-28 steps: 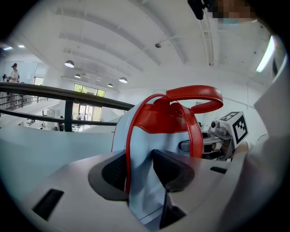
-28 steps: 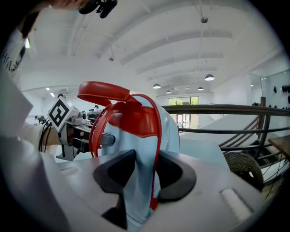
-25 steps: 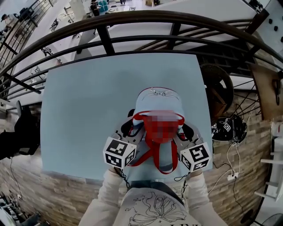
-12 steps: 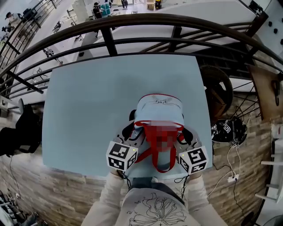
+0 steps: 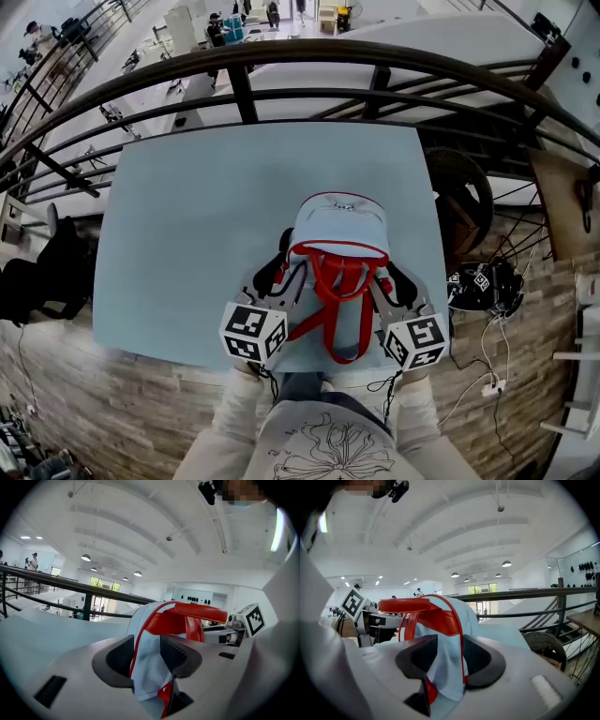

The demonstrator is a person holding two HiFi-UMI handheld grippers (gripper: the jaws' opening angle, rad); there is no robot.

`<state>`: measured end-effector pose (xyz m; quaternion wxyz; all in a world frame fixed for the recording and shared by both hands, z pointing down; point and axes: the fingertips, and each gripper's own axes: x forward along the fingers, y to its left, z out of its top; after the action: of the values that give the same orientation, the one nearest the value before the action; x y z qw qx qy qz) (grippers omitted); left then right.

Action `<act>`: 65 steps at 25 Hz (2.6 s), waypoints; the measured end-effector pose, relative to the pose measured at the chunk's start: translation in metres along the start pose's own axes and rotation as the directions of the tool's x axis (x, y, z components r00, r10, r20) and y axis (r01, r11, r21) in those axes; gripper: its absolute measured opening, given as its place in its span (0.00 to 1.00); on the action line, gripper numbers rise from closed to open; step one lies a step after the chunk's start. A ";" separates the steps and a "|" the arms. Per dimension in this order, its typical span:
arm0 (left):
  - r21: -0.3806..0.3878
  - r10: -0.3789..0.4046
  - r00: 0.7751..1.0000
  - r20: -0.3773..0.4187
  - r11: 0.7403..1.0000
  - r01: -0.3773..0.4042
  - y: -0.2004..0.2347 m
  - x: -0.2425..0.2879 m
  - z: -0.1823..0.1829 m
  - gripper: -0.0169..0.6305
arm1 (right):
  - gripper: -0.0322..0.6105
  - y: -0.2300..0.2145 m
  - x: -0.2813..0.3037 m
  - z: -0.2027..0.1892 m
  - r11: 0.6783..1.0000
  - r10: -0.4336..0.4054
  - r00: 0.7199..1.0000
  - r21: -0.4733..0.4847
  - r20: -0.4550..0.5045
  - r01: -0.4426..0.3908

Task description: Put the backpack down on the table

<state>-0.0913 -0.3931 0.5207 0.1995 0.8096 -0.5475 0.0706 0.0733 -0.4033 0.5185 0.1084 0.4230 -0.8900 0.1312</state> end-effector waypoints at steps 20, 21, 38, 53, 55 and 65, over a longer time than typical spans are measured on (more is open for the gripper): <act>0.036 0.211 0.940 0.267 0.973 -0.228 -0.006 -0.059 0.112 0.05 | 0.18 0.008 -0.044 0.120 0.990 -0.083 0.946 -0.079 0.312 0.113; 0.038 0.209 0.938 0.277 0.973 -0.228 -0.008 -0.061 0.116 0.04 | 0.18 0.008 -0.046 0.125 0.991 -0.085 0.941 -0.073 0.329 0.115; 0.053 0.207 0.914 0.350 0.969 -0.240 -0.028 -0.073 0.140 0.04 | 0.15 0.009 -0.058 0.157 0.988 -0.113 0.907 -0.052 0.406 0.147; 0.055 0.225 0.911 0.347 0.964 -0.259 -0.019 -0.077 0.143 0.04 | 0.15 0.019 -0.046 0.160 0.990 -0.100 0.911 -0.053 0.400 0.133; 0.059 0.225 0.912 0.344 0.964 -0.260 -0.019 -0.075 0.144 0.04 | 0.15 0.018 -0.044 0.161 0.990 -0.102 0.912 -0.053 0.396 0.134; 0.071 0.224 0.917 0.331 0.963 -0.261 -0.022 -0.067 0.142 0.04 | 0.15 0.012 -0.040 0.160 0.989 -0.110 0.914 -0.048 0.391 0.140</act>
<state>-0.1123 -0.3859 0.3640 0.0510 0.7461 -0.6639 -0.0063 0.0758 -0.4190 0.3534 -0.0453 0.4923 -0.8692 0.0043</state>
